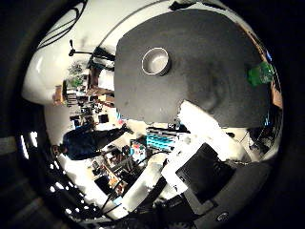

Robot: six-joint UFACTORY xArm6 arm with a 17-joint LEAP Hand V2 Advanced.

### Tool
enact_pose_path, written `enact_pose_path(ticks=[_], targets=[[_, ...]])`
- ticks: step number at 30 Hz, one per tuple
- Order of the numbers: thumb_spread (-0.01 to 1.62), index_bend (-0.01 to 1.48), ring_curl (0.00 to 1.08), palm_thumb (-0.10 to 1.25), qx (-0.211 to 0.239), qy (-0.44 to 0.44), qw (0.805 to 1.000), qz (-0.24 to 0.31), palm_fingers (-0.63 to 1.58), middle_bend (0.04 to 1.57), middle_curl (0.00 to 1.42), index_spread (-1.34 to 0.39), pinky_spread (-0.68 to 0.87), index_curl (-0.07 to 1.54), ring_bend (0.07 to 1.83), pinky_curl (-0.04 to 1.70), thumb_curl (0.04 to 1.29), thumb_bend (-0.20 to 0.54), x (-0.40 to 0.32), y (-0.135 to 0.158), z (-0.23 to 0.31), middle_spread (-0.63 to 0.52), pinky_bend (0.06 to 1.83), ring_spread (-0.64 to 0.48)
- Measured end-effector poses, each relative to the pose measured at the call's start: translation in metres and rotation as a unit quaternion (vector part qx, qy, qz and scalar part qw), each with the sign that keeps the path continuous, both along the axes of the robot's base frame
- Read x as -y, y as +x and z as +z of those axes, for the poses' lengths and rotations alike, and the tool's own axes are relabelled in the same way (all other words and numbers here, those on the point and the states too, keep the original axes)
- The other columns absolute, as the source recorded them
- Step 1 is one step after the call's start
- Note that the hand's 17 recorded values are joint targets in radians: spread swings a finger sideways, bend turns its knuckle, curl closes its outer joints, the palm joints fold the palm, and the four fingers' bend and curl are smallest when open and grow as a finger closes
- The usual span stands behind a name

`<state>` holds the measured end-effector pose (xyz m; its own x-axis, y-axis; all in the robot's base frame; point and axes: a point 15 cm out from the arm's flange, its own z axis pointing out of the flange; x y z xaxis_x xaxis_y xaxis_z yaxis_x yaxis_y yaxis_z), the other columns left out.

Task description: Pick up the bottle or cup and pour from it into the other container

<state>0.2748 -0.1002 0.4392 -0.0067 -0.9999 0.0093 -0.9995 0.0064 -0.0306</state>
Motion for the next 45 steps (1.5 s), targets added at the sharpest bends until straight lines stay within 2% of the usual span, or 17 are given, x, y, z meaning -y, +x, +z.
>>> enact_pose_path(ticks=[3, 7, 10, 14, 25, 31, 38, 45], targets=[[1.10, 0.18, 0.18, 0.79, 0.009, -0.003, 1.000, -0.010, 0.36, 0.19, 0.33, -0.41, 0.45, 0.35, 0.27, 0.01, 0.38, -0.021, 0.013, -0.003, 0.004, -0.07, 0.45, 0.15], [1.10, 0.17, 0.19, 0.61, 0.036, 0.010, 0.999, -0.036, 0.38, 0.20, 0.33, -0.41, 0.46, 0.33, 0.28, 0.02, 0.35, -0.046, 0.028, -0.003, 0.017, -0.07, 0.50, 0.14], [1.09, 0.16, 0.20, 0.54, 0.067, 0.029, 0.996, -0.060, 0.40, 0.20, 0.33, -0.40, 0.47, 0.31, 0.30, 0.01, 0.33, -0.031, 0.041, -0.001, 0.025, -0.07, 0.55, 0.14], [1.09, 0.16, 0.21, 0.52, 0.118, 0.046, 0.988, -0.089, 0.41, 0.21, 0.34, -0.40, 0.49, 0.30, 0.33, 0.00, 0.32, -0.027, 0.064, 0.003, 0.039, -0.08, 0.60, 0.13], [1.08, 0.16, 0.21, 0.52, 0.243, 0.094, 0.955, -0.142, 0.43, 0.24, 0.35, -0.39, 0.49, 0.29, 0.42, -0.01, 0.32, -0.023, 0.107, 0.015, 0.072, -0.09, 0.69, 0.11], [1.08, 0.17, 0.21, 0.54, 0.271, 0.113, 0.940, -0.175, 0.42, 0.27, 0.35, -0.38, 0.50, 0.29, 0.47, -0.01, 0.32, -0.023, 0.145, 0.011, 0.078, -0.09, 0.73, 0.10], [1.08, 0.17, 0.19, 0.54, 0.322, 0.152, 0.912, -0.202, 0.41, 0.28, 0.36, -0.37, 0.49, 0.30, 0.50, -0.01, 0.33, -0.024, 0.189, 0.008, 0.080, -0.08, 0.77, 0.10], [1.08, 0.15, 0.19, 0.52, 0.329, 0.175, 0.900, -0.226, 0.34, 0.30, 0.36, -0.33, 0.49, 0.29, 0.54, -0.01, 0.33, -0.026, 0.236, -0.008, 0.050, -0.05, 0.83, 0.10]])
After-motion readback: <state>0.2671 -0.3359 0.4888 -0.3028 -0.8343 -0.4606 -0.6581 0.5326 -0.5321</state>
